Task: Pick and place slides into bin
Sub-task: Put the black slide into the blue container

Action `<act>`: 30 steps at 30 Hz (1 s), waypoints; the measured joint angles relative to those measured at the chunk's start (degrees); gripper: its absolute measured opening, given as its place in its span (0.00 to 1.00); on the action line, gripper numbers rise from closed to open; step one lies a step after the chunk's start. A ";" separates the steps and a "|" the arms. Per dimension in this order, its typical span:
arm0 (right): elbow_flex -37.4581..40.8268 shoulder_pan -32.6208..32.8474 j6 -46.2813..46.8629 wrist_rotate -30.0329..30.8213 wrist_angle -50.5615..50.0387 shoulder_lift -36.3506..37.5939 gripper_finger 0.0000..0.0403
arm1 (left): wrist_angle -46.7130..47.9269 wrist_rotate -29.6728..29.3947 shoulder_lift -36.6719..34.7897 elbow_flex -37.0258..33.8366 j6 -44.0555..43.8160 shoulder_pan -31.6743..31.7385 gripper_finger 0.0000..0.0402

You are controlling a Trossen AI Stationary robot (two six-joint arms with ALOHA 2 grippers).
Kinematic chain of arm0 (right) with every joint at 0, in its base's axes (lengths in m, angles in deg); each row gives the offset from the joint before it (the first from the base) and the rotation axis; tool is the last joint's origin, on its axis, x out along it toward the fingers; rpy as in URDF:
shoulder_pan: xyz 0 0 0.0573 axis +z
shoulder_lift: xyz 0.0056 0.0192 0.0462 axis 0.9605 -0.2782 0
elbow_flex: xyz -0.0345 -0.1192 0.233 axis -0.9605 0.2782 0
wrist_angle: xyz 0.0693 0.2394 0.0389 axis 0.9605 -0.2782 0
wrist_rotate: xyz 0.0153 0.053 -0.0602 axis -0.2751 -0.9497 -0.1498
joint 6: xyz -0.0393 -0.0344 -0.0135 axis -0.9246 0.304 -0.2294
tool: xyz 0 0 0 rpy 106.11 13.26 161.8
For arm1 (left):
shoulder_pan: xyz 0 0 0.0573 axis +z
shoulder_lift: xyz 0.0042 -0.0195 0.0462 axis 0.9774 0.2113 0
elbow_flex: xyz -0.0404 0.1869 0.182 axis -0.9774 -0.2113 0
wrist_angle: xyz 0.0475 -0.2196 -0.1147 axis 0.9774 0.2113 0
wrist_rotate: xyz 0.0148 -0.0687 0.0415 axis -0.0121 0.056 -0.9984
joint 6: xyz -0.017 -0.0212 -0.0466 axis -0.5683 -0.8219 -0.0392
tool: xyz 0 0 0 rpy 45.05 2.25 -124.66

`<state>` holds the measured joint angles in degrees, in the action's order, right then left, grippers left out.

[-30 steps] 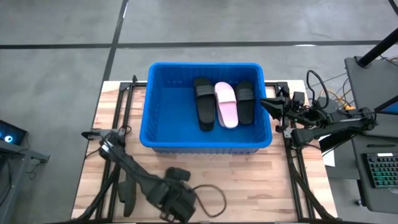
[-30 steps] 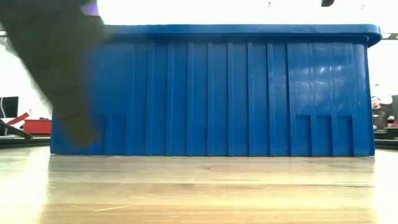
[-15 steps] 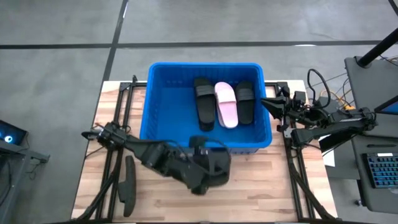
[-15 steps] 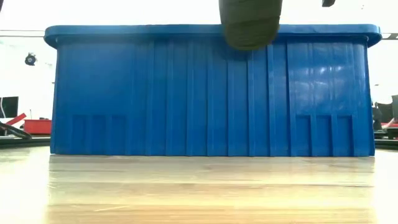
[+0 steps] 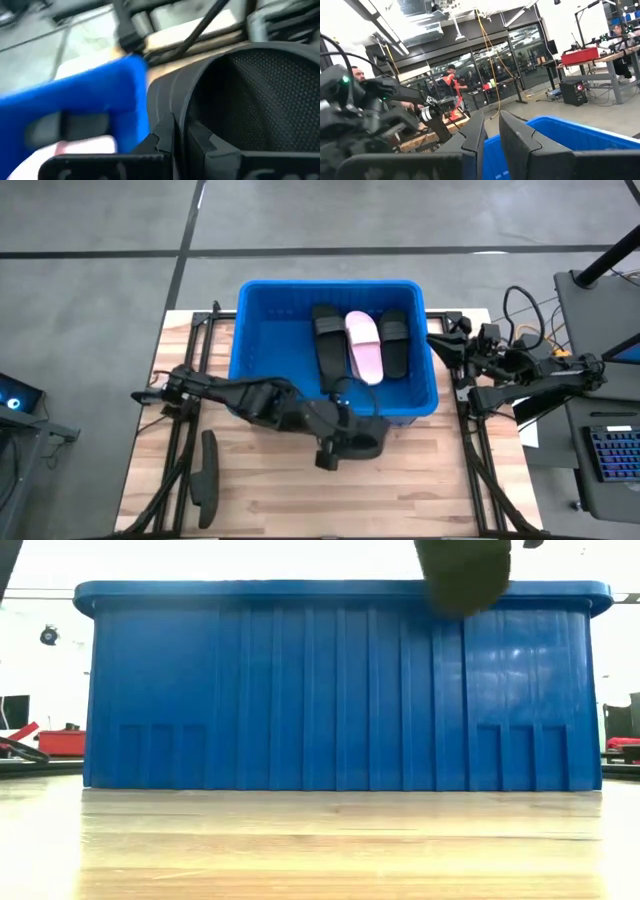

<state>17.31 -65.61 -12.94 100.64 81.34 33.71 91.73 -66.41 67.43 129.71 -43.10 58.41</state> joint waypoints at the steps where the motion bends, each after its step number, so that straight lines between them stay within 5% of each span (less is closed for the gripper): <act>1: 0.00 -0.01 -0.01 0.00 -0.01 0.21 0.13 | -1.12 2.52 -0.27 0.20 0.25 0.00 0.00; 6: 0.00 -0.01 -0.01 0.50 0.03 0.56 0.13 | -4.56 11.95 -4.09 0.27 1.52 -0.28 0.00; 9: 0.00 -0.01 -0.01 0.70 0.07 0.62 0.13 | -7.45 11.04 -4.81 0.16 4.11 0.08 0.00; 14: 0.00 0.01 -0.01 1.53 0.09 0.60 0.13 | -8.79 1.96 -6.22 -0.01 9.29 2.13 0.00; 22: 0.00 0.01 1.52 1.53 0.15 0.80 0.13 | -1.44 -22.36 -6.91 -2.29 15.72 7.09 0.00; 30: 0.00 0.01 1.49 1.55 0.18 0.84 0.13 | 11.03 -27.09 -7.90 -14.20 16.03 14.22 0.00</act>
<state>17.31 -65.60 -11.45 102.19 81.53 34.56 102.76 -93.50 59.53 115.51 -27.06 72.62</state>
